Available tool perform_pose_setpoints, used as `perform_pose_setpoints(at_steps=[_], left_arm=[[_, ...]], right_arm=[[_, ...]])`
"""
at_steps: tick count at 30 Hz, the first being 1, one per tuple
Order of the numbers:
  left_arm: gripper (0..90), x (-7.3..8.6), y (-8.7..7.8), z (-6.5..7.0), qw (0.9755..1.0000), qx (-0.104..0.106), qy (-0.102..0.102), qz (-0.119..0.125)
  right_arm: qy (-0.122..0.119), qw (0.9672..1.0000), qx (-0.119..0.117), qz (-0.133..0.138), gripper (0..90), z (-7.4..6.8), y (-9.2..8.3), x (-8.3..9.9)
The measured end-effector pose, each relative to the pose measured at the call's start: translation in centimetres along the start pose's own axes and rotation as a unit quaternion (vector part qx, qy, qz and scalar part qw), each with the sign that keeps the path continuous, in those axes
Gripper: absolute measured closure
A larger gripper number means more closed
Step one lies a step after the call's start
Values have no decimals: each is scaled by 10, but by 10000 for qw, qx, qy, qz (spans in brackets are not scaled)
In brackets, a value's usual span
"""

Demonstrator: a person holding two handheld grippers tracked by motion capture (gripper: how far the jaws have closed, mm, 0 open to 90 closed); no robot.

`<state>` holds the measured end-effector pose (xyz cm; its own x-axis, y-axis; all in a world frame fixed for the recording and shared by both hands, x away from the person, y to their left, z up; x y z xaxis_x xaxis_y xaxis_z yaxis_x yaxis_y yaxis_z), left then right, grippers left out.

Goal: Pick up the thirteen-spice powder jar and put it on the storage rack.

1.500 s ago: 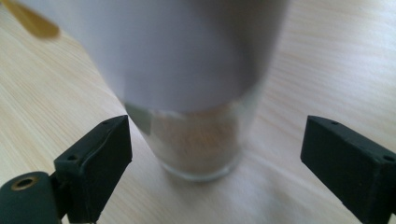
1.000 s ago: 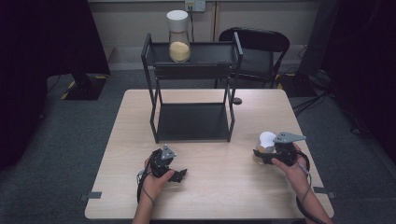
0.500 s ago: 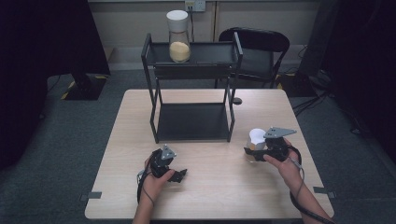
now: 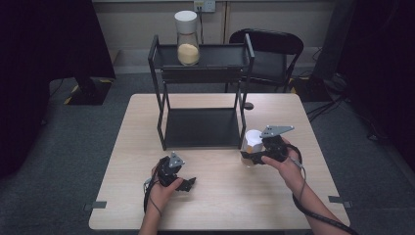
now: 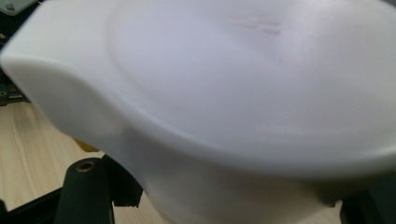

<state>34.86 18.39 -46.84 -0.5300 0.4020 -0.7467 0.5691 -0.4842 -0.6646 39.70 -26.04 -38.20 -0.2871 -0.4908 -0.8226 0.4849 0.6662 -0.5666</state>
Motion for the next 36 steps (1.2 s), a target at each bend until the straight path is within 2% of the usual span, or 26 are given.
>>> perform_pose_setpoints(at_steps=[11,14,23,29,36], left_arm=[[3,0,0,0,10000,-6,-4,-2],[3,0,0,0,10000,-11,-10,-1],[3,0,0,1,10000,-16,-17,-1],[3,0,0,1,10000,-19,-15,-2],[3,0,0,1,10000,-17,-12,-3]], right_arm=[[-108,9996,-251,-32,306,-2,14,-34],[-176,9995,-239,-80,307,-2,18,-46],[-185,9995,-251,-101,306,3,22,-75],[-109,9993,-349,11,306,7,23,-93],[-211,9992,-335,30,306,8,22,-119]])
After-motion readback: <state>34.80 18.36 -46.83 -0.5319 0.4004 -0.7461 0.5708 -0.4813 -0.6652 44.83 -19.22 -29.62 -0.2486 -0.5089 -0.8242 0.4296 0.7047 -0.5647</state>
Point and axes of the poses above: each handheld gripper's, and its own axes: y roughly forward along the jaws, x roughly out of its underside, z roughly to its right, the point moved 6 cm from there along y, roughly forward along the jaws, and after that the axes turned 4 degrees about -y, right-handed, at the moved point
